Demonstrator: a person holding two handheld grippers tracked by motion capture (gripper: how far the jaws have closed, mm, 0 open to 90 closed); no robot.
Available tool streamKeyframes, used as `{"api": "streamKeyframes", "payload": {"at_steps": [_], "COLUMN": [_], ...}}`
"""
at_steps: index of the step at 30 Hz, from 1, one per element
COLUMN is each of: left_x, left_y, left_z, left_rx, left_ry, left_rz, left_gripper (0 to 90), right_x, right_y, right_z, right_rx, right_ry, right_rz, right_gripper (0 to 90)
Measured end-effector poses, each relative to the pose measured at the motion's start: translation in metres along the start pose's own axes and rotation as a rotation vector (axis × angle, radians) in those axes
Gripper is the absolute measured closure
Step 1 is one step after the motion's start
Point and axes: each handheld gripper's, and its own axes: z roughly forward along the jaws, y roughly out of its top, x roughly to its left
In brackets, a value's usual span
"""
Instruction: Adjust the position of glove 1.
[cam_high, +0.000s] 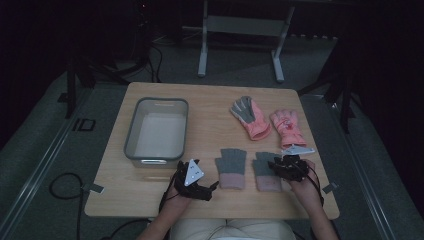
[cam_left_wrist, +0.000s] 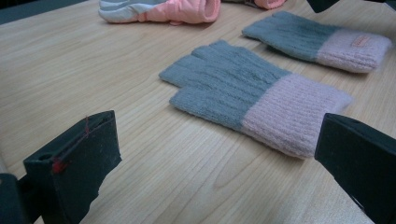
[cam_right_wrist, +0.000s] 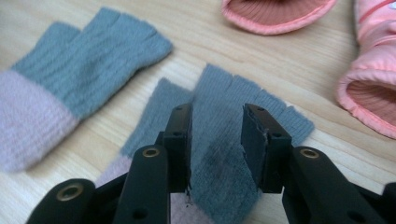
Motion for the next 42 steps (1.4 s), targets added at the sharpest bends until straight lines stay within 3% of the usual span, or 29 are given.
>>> {"api": "streamKeyframes", "payload": {"at_steps": [1, 3, 5, 8, 14, 19, 23, 28, 33, 35, 38, 42], "left_x": [0.000, 0.000, 0.000, 0.001, 0.001, 0.001, 0.001, 0.002, 0.002, 0.002, 0.003, 0.003], "left_y": [0.000, 0.000, 0.000, -0.001, -0.001, -0.001, -0.001, -0.001, -0.001, -0.001, -0.002, -0.002], "left_z": [0.000, 0.000, -0.001, -0.002, -0.002, -0.002, -0.002, -0.002, -0.003, -0.003, -0.003, -0.003], "left_rx": [0.000, -0.003, -0.009, -0.015, -0.013, -0.015, -0.015, -0.019, -0.020, -0.022, -0.028, -0.028], "left_ry": [0.001, 0.003, 0.004, -0.001, 0.001, 0.002, 0.001, -0.004, -0.006, -0.009, -0.015, -0.015], "left_rz": [0.001, 0.001, -0.006, -0.016, -0.010, -0.014, -0.011, -0.023, -0.024, -0.022, -0.025, -0.029], "left_gripper": [0.0, 0.0, 0.0, 0.0, 0.0, 0.0, 0.0, 0.0, 0.0, 0.0, 0.0, 0.0], "right_x": [0.000, -0.001, -0.006, -0.011, -0.010, -0.011, -0.011, -0.009, -0.007, -0.006, -0.005, -0.006], "right_y": [0.000, -0.001, -0.004, -0.008, -0.012, -0.017, -0.022, -0.024, -0.021, -0.018, -0.014, 0.012], "right_z": [0.001, 0.001, 0.001, 0.000, 0.001, 0.009, 0.014, 0.014, 0.014, 0.009, 0.002, -0.025], "right_rx": [0.008, 0.013, 0.059, 0.085, 0.063, 0.076, 0.077, 0.070, 0.082, 0.068, 0.043, -0.043], "right_ry": [0.005, 0.003, 0.000, 0.010, 0.028, 0.033, 0.029, 0.008, -0.009, 0.003, 0.000, -0.016], "right_rz": [-0.047, -0.068, -0.098, -0.074, -0.059, -0.036, -0.035, -0.012, 0.032, 0.063, 0.067, 0.062], "right_gripper": [62.8, 62.9, 63.1, 63.1, 62.0, 61.2, 66.2, 81.2, 85.3, 85.7, 85.8, 85.9]}}
